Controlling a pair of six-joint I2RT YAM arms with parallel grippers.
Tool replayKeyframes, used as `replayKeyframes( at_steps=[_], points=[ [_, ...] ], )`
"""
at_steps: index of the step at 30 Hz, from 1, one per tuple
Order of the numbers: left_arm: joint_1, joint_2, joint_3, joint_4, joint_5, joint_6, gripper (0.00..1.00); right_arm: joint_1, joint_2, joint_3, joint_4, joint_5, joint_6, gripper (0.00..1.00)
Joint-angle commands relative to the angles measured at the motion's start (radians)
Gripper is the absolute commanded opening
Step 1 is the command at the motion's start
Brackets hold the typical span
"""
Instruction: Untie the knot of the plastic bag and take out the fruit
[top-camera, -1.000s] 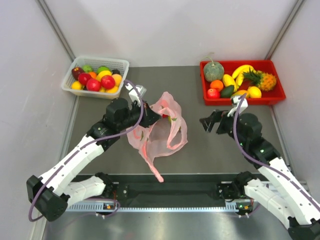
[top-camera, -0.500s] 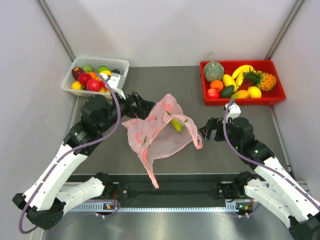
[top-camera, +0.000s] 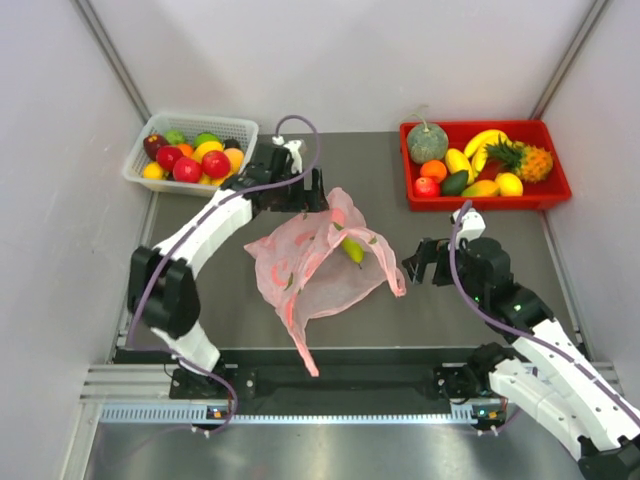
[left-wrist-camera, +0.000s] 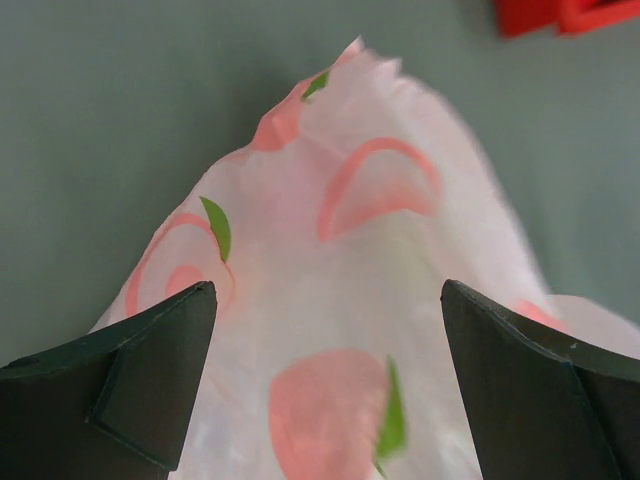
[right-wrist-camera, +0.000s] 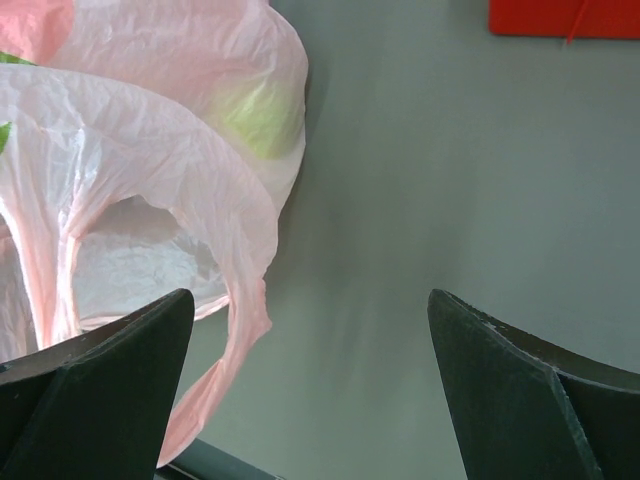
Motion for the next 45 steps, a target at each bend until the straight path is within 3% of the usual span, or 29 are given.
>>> replayKeyframes(
  at_steps=[1, 8, 15, 17, 18, 20, 21, 24, 31, 45],
  points=[
    [0.003, 0.07, 0.087, -0.028, 0.029, 0.097, 0.99, 0.018, -0.019, 0.057, -0.006, -0.003, -0.016, 1.0],
    [0.014, 0.208, 0.11, 0.029, -0.031, 0.236, 0.99, 0.024, -0.026, 0.056, -0.011, -0.014, -0.02, 1.0],
    [0.062, 0.332, 0.102, 0.025, 0.076, 0.295, 0.95, 0.027, -0.023, 0.057, -0.012, -0.018, -0.025, 0.99],
    [0.075, 0.351, 0.104, 0.025, 0.101, 0.293, 0.84, 0.029, -0.02, 0.057, -0.009, -0.017, -0.027, 1.0],
    [0.08, 0.358, 0.104, 0.025, 0.118, 0.292, 0.7, 0.027, -0.017, 0.057, -0.011, -0.017, -0.028, 1.0],
    [0.089, 0.355, 0.102, 0.031, 0.146, 0.278, 0.52, 0.027, -0.014, 0.057, -0.011, -0.015, -0.028, 1.0],
    [0.091, 0.351, 0.102, 0.035, 0.15, 0.275, 0.31, 0.027, -0.013, 0.057, -0.009, -0.015, -0.028, 1.0],
    [0.092, 0.328, 0.092, 0.046, 0.152, 0.264, 0.0, 0.029, -0.016, 0.057, -0.011, -0.014, -0.027, 1.0],
    [0.095, 0.288, 0.056, 0.037, 0.191, 0.186, 0.0, 0.032, -0.029, 0.069, -0.019, -0.04, -0.036, 1.0],
    [0.097, -0.097, -0.253, 0.121, 0.162, -0.096, 0.0, 0.051, -0.132, 0.054, 0.02, -0.437, -0.07, 1.0]
  ],
)
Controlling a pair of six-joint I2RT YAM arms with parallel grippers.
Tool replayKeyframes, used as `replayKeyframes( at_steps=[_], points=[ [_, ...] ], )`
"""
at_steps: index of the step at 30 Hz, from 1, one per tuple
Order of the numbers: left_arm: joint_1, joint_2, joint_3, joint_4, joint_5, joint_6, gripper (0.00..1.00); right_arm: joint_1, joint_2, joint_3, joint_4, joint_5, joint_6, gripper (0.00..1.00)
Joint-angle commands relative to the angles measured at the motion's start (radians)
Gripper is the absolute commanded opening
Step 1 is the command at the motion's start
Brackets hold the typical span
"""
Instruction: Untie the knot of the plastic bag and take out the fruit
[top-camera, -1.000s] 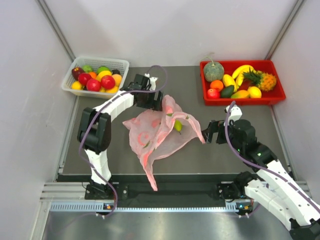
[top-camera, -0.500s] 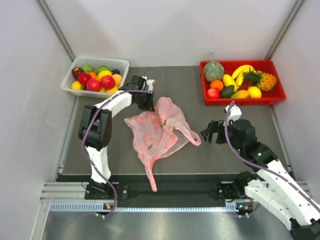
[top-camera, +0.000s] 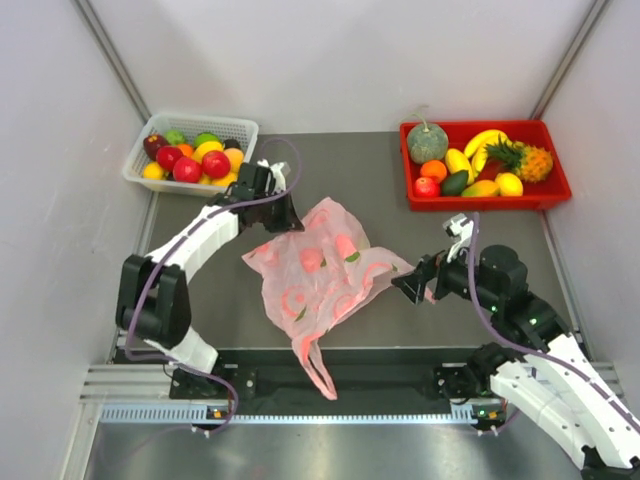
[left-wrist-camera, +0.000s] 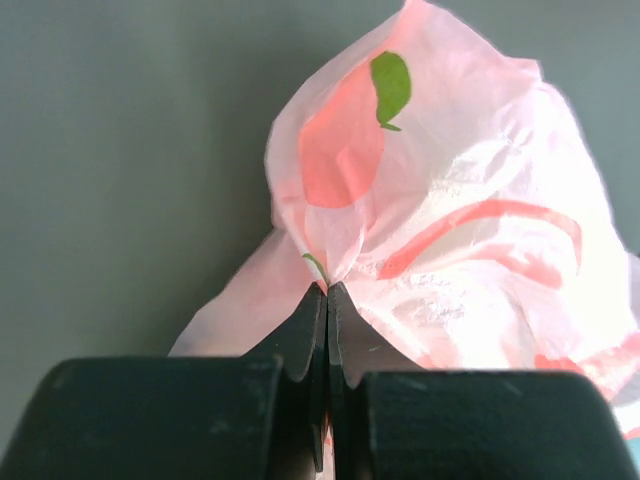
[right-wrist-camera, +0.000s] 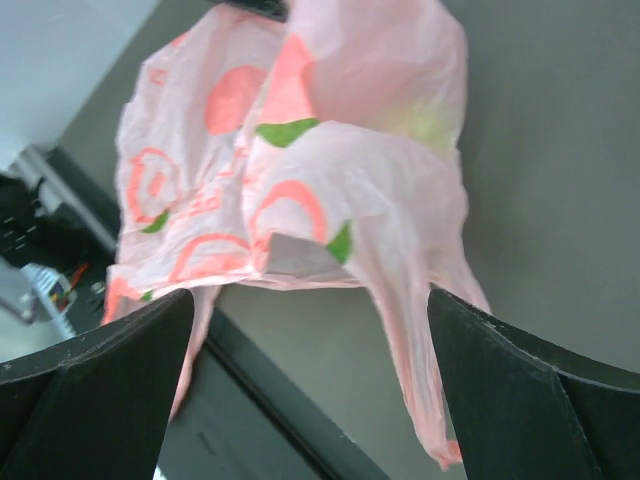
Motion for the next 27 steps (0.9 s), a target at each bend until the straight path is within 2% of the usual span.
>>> replayKeyframes(
  at_steps=[1, 6, 12, 15, 18, 19, 22, 27],
  points=[
    [0.004, -0.137, -0.059, 0.077, -0.021, -0.094, 0.0, 0.028, -0.044, 0.019, 0.063, -0.154, -0.016, 1.0],
    [0.006, -0.229, -0.141, 0.1, -0.09, -0.108, 0.0, 0.046, -0.079, 0.011, 0.106, -0.275, -0.016, 1.0],
    [0.018, -0.226, -0.252, 0.117, -0.122, -0.139, 0.0, 0.142, -0.047, 0.008, 0.116, -0.313, -0.025, 0.87],
    [0.026, -0.261, -0.331, 0.188, -0.136, -0.179, 0.0, 0.223, -0.029, 0.01, 0.106, -0.277, -0.031, 0.74],
    [0.032, -0.283, -0.359, 0.205, -0.165, -0.179, 0.0, 0.313, 0.028, 0.02, 0.084, -0.189, -0.043, 0.45],
    [0.035, -0.277, -0.361, 0.199, -0.171, -0.176, 0.0, 0.337, 0.063, 0.027, 0.063, -0.159, -0.045, 0.3],
    [0.053, -0.254, -0.375, 0.215, -0.148, -0.179, 0.0, 0.438, 0.117, 0.036, 0.043, -0.013, -0.043, 0.0],
    [0.075, -0.212, -0.404, 0.254, -0.101, -0.194, 0.0, 0.65, 0.209, 0.053, 0.007, 0.165, -0.025, 0.0]
  ],
)
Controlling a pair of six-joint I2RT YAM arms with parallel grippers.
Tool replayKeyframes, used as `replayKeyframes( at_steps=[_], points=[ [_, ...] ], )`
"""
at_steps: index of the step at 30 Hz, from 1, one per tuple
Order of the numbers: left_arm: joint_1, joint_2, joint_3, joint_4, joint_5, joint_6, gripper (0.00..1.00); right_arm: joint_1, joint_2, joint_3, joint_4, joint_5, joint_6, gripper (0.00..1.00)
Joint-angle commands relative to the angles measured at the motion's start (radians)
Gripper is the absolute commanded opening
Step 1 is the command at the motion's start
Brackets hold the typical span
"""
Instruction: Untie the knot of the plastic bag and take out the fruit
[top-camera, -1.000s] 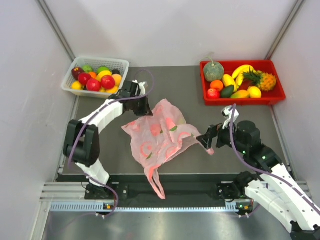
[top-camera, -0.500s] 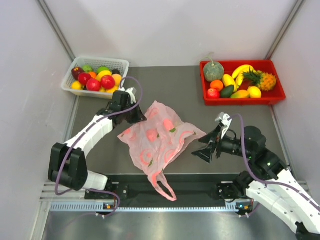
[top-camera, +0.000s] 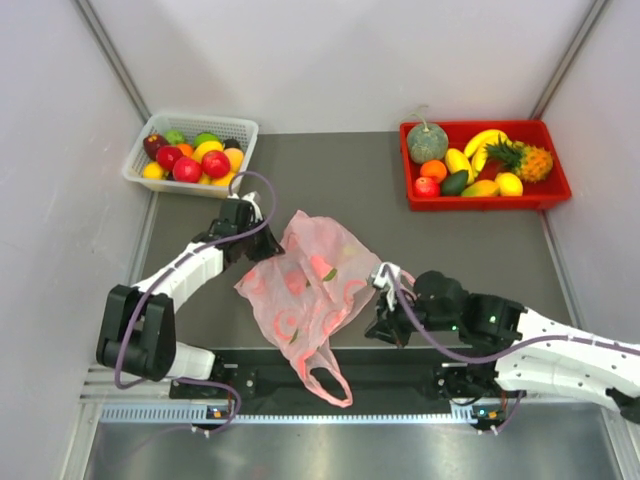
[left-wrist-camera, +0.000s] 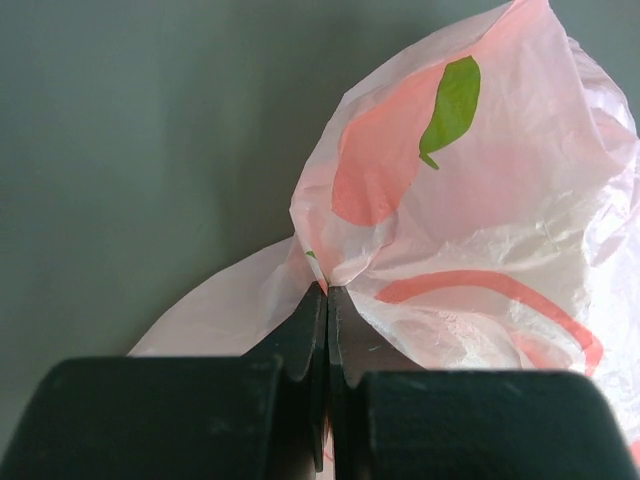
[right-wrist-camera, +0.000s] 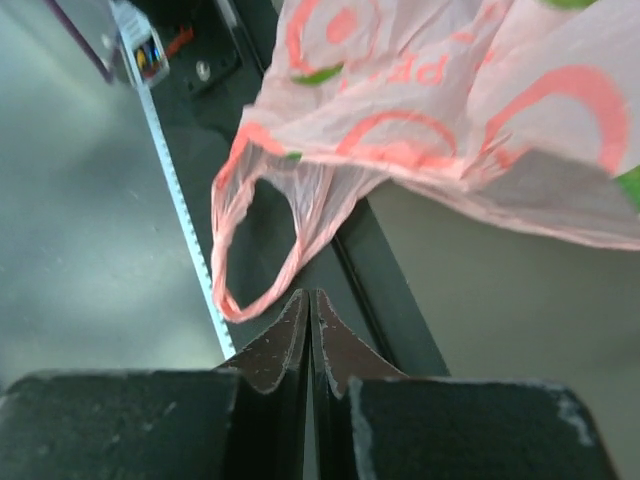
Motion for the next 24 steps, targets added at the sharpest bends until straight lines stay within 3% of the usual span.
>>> replayKeyframes(
  at_steps=[1, 4, 16, 18, 24],
  points=[
    [0.015, 0.015, -0.025, 0.077, 0.037, -0.022, 0.0, 0.121, 0.063, 0.058, -0.031, 0.207, 0.01, 0.0],
    [0.019, 0.018, -0.028, 0.081, 0.049, -0.014, 0.0, 0.201, 0.123, 0.062, -0.051, 0.465, 0.071, 0.0],
    [0.038, 0.19, 0.044, 0.091, 0.18, 0.038, 0.0, 0.209, 0.337, -0.116, 0.411, 0.866, 0.128, 0.0],
    [0.039, 0.234, 0.052, 0.096, 0.197, 0.044, 0.0, 0.203, 0.386, -0.116, 0.484, 0.884, 0.116, 0.0],
    [0.035, 0.26, 0.021, 0.143, 0.231, 0.034, 0.0, 0.137, 0.503, -0.077, 0.633, 0.668, 0.055, 0.0]
  ],
)
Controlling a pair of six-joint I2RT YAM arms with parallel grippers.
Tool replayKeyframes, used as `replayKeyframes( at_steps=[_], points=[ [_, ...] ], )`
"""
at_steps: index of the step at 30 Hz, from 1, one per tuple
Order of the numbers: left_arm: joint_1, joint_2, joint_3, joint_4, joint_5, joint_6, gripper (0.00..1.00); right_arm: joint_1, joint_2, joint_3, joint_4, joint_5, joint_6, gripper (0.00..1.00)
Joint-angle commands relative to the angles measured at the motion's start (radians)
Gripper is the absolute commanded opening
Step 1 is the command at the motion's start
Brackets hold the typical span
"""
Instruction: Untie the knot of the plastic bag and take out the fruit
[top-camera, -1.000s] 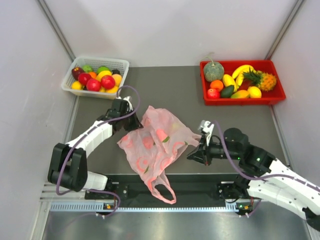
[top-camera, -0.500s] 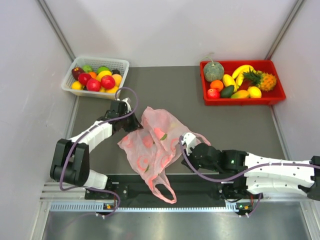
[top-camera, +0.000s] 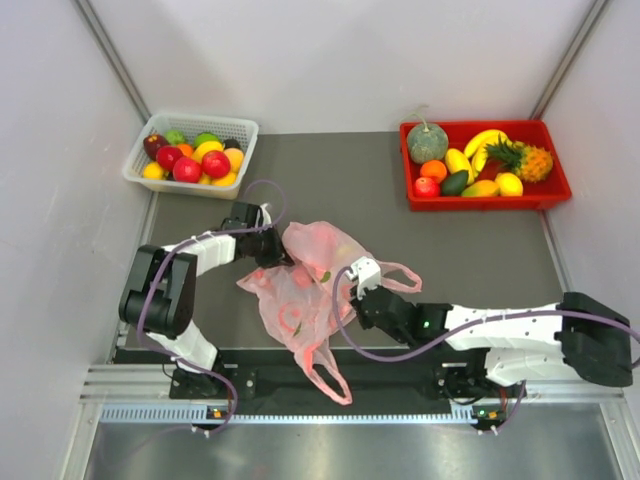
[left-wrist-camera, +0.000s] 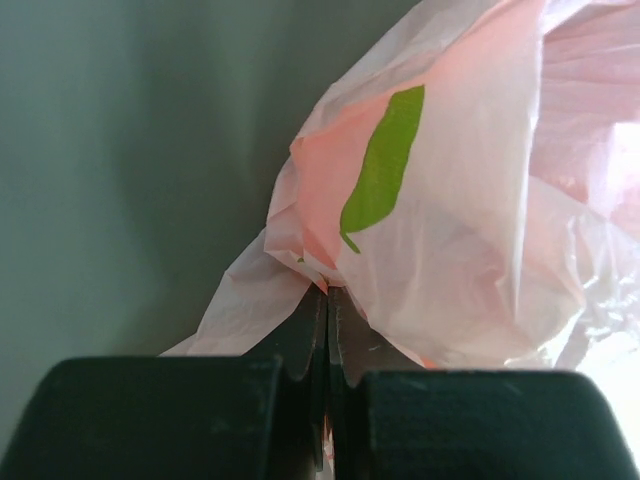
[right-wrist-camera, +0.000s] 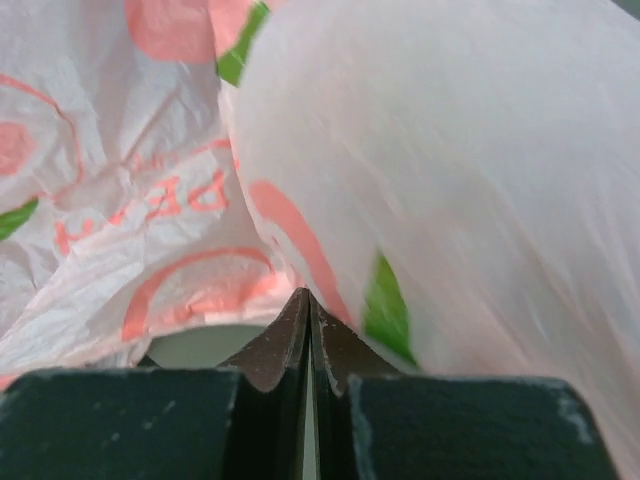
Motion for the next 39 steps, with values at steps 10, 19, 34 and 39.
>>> replayKeyframes(
  at_steps=[10, 19, 34, 39],
  points=[
    [-0.001, -0.005, -0.043, 0.092, 0.06, 0.01, 0.0, -0.147, 0.173, 0.146, 0.377, -0.365, -0.094, 0.0],
    [-0.014, 0.003, -0.057, 0.127, 0.093, -0.007, 0.0, -0.328, 0.212, 0.333, 0.375, -0.435, -0.137, 0.0],
    [-0.019, -0.035, -0.082, 0.141, 0.113, -0.012, 0.0, -0.361, -0.141, 0.053, 0.298, -0.567, -0.105, 0.04],
    [-0.019, -0.028, -0.076, 0.138, 0.113, -0.01, 0.0, -0.341, -0.382, 0.0, 0.104, -0.552, -0.108, 0.11]
  ],
)
